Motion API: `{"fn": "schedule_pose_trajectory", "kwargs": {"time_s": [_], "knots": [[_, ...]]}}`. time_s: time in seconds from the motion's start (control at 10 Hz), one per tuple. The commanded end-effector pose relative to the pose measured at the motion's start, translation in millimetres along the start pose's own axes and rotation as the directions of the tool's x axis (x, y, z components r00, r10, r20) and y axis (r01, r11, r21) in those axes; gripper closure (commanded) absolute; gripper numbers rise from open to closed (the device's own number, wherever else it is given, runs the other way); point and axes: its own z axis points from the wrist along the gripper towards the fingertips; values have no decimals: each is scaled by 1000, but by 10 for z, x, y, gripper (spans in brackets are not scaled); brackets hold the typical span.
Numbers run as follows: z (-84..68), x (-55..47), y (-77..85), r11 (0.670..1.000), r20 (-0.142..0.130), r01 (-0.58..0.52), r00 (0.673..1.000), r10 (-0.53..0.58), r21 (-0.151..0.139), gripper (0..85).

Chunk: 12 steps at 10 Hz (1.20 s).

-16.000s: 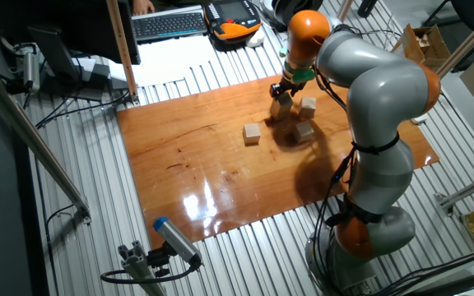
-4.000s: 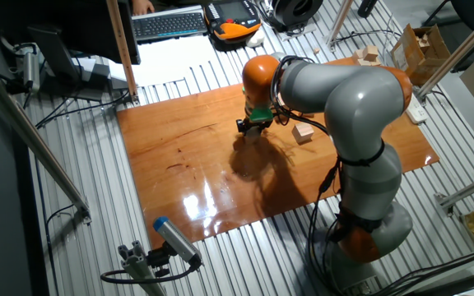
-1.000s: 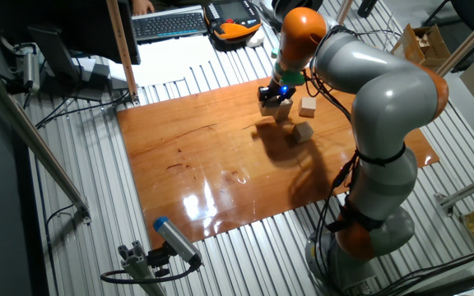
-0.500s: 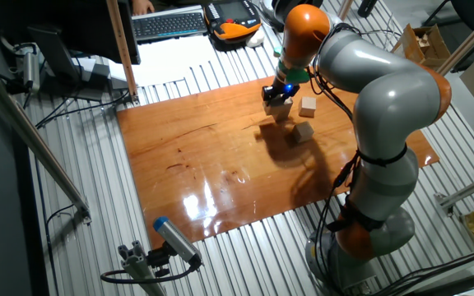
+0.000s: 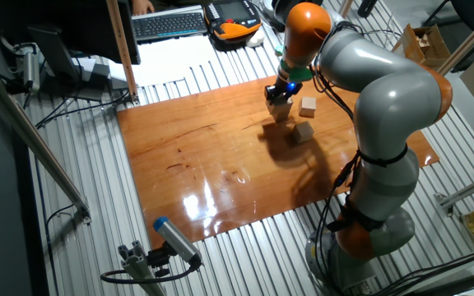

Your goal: Stack the blocks in a vertical line of five

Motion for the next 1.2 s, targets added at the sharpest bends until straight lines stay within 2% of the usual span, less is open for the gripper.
{"fn": "schedule_pose_trajectory", "kwargs": {"time_s": [0.0, 0.3, 0.7, 1.1], "knots": [[-9, -2, -23, 1000, 2, 8, 1000, -8, 5, 850], [-27, -12, -86, 999, 6, 26, 1000, -27, 21, 850], [-45, -33, -186, 1000, 11, 24, 1000, -24, 13, 850], [3, -133, -284, 999, 20, 22, 1000, -23, 27, 850]]}}
